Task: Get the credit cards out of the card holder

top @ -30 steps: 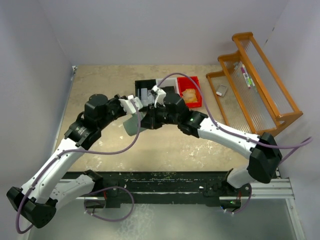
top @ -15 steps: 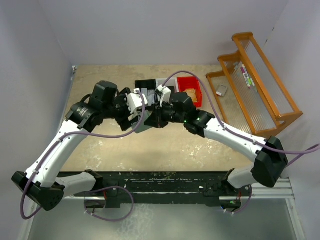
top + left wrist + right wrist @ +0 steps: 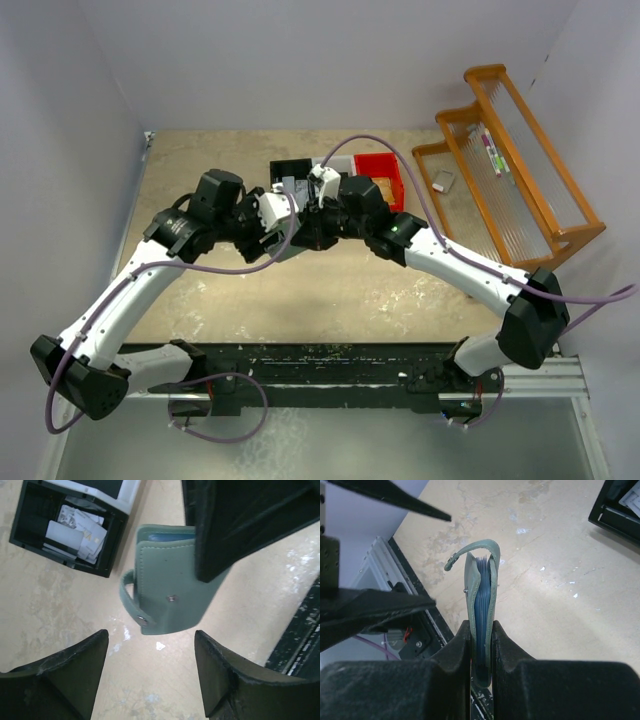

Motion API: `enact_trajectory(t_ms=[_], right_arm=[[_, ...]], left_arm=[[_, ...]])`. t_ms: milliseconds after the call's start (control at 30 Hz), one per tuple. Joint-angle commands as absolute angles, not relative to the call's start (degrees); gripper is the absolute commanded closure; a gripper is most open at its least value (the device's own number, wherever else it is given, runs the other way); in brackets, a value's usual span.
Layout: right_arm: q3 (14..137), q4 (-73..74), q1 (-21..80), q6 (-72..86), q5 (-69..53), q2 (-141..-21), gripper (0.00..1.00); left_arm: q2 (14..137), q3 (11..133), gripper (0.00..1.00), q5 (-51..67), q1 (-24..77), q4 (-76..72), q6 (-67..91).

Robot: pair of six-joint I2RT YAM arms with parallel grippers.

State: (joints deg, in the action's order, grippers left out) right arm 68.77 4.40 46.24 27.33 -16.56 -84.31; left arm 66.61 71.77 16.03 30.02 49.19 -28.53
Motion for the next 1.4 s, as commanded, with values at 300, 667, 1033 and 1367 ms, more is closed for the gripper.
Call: enact_trajectory(t_ms=[300,667,1033,1367], right_arm=[[70.4,2.5,46.6,22.4,-26.3,-82.8,1.0],[67.3,-2.4,46.5,23.6,-29.1,-79.3,0.97],[63.4,-5.0,42.6,25.7,-21.6,-74.9,0.17],[53.5,-13.8,45.5,18.6,-10.0,-66.7,0.07]], left_arm=[[67.8,73.0,0.63,12.0,30.0,44.4,-29.4],[66.2,75.5,1.0,18.0,30.0,47.2,-29.4],[67.4,81.7,1.0,12.9,30.0,48.0,-30.6],[72.0,88.7,1.0,13.2,30.0,54.6,-27.1]])
